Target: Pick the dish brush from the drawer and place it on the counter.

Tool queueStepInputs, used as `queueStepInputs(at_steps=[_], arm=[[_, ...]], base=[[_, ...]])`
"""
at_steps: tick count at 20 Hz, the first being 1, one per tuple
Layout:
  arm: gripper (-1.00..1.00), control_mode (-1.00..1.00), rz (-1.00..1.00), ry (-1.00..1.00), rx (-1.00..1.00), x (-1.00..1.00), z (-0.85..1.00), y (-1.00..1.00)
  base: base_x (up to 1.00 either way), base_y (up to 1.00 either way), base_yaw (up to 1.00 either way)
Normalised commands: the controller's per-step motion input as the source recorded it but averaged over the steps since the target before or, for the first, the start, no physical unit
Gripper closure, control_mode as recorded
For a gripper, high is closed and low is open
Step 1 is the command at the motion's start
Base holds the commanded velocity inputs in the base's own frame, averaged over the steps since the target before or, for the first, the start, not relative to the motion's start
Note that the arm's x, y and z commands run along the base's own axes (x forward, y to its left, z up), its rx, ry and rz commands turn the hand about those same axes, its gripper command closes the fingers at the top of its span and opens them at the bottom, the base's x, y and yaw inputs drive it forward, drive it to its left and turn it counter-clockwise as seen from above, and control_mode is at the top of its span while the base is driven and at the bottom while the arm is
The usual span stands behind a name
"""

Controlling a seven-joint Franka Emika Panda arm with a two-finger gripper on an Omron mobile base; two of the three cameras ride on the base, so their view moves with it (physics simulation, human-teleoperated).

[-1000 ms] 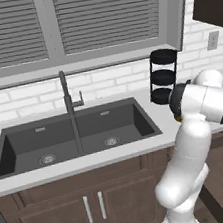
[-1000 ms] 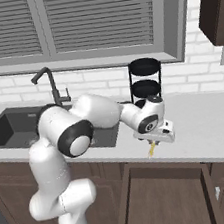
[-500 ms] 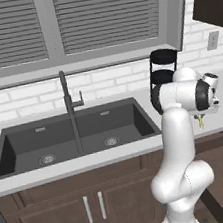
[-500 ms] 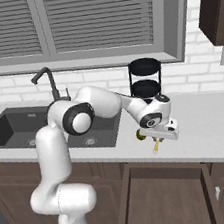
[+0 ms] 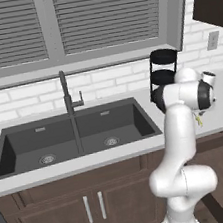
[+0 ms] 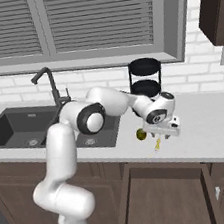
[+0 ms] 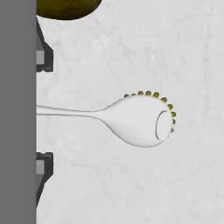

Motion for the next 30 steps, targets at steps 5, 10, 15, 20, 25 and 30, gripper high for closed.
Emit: queueStepInputs(at_steps=[5,10,15,20,25,30], arm=[[-1.00,-1.00,0.00,-0.03,0.00,-0.13,0.18,-0.03],[-1.00,-1.00,-0.03,-0.09,-0.06,-0.92,0.68,0.12],[-1.00,-1.00,0.01,-0.14,-0.11,-0.80,0.50,0.95],[-1.00,-1.00,0.01,-0.11,-0.13,-0.69,0.43,1.00],[-1.00,-1.00,0.00,-0.07,-0.09,-0.50,0.83,1.00],[-1.00,-1.00,0.00,-0.02,-0.03,-0.51,0.94,1.00]], base=[[0.00,0.00,0.00],[0.00,0.00,0.00],[0.00,0.00,0.00],[0.00,0.00,0.00],[0.00,0.00,0.00],[0.00,0.00,0.00]])
